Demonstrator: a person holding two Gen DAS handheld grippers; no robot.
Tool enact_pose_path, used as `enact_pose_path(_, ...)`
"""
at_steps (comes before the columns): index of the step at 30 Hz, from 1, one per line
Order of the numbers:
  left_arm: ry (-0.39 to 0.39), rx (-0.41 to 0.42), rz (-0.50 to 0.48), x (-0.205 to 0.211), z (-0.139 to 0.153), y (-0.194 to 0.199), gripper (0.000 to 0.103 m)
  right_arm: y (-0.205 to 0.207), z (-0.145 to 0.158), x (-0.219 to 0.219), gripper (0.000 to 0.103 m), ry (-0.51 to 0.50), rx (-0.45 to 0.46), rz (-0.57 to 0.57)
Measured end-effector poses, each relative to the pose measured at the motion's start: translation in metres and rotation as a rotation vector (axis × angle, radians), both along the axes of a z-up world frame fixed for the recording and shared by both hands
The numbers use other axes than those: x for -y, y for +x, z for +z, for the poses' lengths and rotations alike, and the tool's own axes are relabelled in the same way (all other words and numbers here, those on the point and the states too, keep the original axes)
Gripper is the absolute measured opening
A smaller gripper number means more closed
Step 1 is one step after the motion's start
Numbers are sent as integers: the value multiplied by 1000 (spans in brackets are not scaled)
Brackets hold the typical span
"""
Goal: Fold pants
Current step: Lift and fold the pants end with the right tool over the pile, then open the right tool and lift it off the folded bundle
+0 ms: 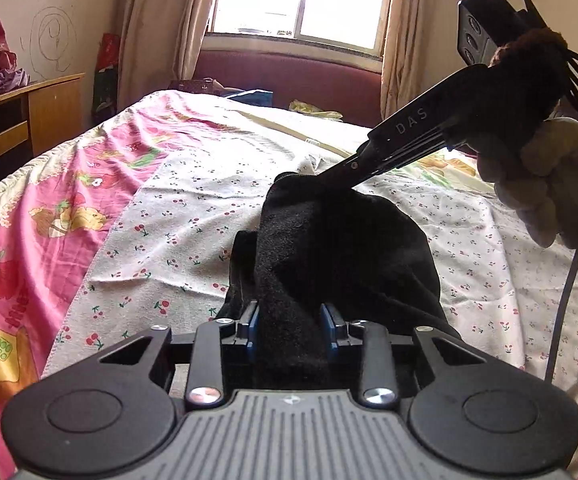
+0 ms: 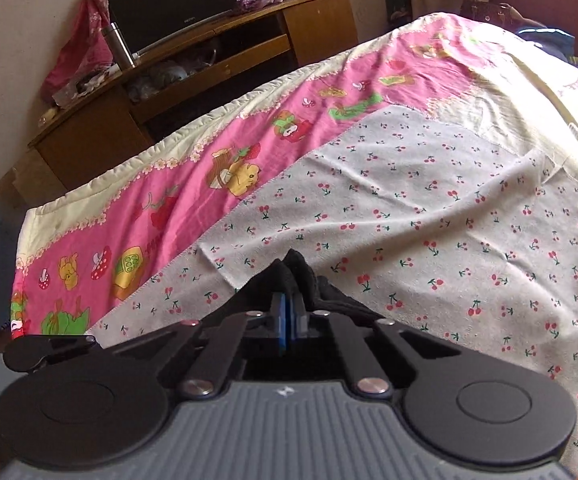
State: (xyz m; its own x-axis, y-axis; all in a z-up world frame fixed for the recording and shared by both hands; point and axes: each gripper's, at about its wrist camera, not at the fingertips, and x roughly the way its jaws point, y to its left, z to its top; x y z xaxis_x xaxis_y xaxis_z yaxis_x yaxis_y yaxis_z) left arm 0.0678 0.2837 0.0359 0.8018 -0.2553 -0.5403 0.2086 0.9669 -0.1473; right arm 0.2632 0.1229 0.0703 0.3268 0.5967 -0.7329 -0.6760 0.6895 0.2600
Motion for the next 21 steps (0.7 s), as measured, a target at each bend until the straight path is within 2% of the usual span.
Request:
enact_pose_path(2, 40, 13, 4, 1, 1, 9, 44, 7, 6, 3, 2, 16, 14, -32)
enact_pose_path(4, 79, -10, 20, 2, -7, 17, 44, 19, 0, -3, 2, 33, 25, -94)
enact_pose_path(6, 98, -57, 41, 1, -18, 18, 44, 29, -22, -19, 2, 31, -4, -128)
enact_pose_path(8, 111, -70, 46, -1, -23, 10, 45, 32, -58, -37, 5, -34, -68, -125)
enact_pose_path(9, 124, -71, 56, -2, -25, 6, 48, 28, -71, -41, 5, -47, -55, -132)
enact_pose_path(10, 126, -67, 60, -4, -26, 3, 53, 23, -74, -40, 6, -30, -30, -146)
enact_pose_path(12, 69, -77, 58, -16, -20, 0, 57, 16, -61, -27, 8, 44, -22, -170)
enact_pose_path(14, 41, -79, 62, -24, -12, 1, 59, 7, -41, -2, 23, 133, -9, -213)
enact_pose_path(15, 55, -68, 63, -24, -7, 0, 59, -3, -28, 16, 28, 170, 13, -236)
enact_pose_path(17, 111, -34, 64, -22, 5, 0, 59, -23, -13, 49, 50, 201, 35, -266)
enact_pose_path(18, 118, -24, 54, -21, 10, 1, 59, -34, -11, 65, 52, 199, 34, -280)
enact_pose_path(21, 65, -13, 11, -17, 18, 6, 63, -64, -26, 106, 54, 160, -21, -360)
